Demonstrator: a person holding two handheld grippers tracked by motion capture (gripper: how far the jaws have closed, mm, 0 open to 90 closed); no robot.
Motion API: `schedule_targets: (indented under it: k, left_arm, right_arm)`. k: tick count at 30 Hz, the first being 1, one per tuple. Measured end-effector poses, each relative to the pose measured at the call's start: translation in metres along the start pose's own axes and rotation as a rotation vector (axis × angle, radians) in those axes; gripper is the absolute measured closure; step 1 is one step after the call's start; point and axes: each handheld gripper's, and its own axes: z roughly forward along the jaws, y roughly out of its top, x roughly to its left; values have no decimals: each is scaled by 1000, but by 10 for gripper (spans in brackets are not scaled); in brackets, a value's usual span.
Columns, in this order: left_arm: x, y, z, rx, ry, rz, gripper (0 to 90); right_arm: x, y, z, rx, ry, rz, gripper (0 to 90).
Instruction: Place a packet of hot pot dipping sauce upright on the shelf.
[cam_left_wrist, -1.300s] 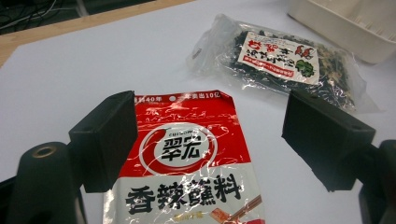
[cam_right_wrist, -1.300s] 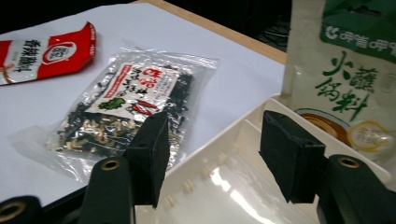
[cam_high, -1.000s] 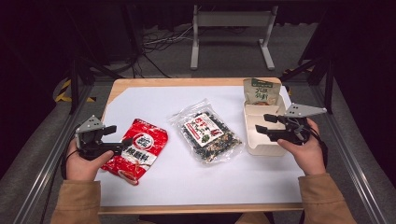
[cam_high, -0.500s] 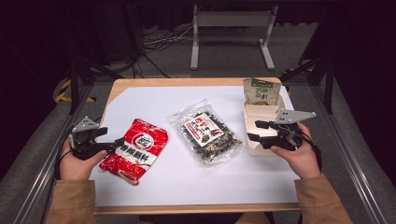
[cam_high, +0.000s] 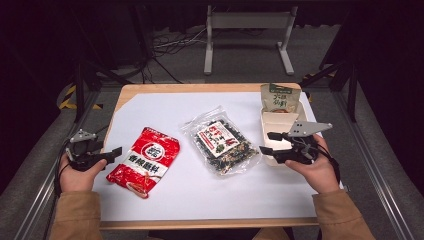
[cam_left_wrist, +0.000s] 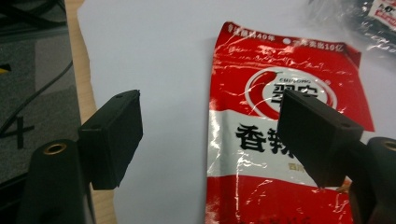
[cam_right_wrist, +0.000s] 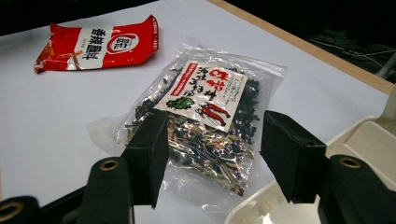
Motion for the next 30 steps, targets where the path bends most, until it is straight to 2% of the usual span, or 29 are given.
schedule_targets:
  k: [4, 11, 15, 16, 17, 21, 22, 23, 30]
  left_arm:
    - [3, -4, 7, 43, -37, -13, 221]
    - [5, -9, 15, 98, -55, -37, 239]
    - [7, -13, 22, 142, -89, -42, 265]
    - [7, -13, 22, 142, -89, -42, 268]
    - [6, -14, 24, 151, -106, -61, 268]
    - [6, -16, 28, 177, -129, -69, 284]
    - [5, -16, 30, 183, -136, -69, 284]
    - [5, -17, 32, 186, -138, -52, 283]
    - [3, -19, 38, 190, -161, -48, 283]
  right_arm:
    - [1, -1, 3, 6, 4, -1, 417]
    - [4, -2, 5, -6, 19, -7, 443]
    - [5, -3, 7, -3, 37, 13, 472]
    - [5, -3, 7, -3, 37, 13, 472]
    - [5, -3, 7, -2, 44, 21, 473]
    - [5, -3, 8, -3, 62, 43, 463]
    - [5, -3, 8, -4, 63, 44, 460]
    - [5, -4, 9, -5, 62, 45, 459]
    - [5, -4, 9, -4, 67, 48, 450]
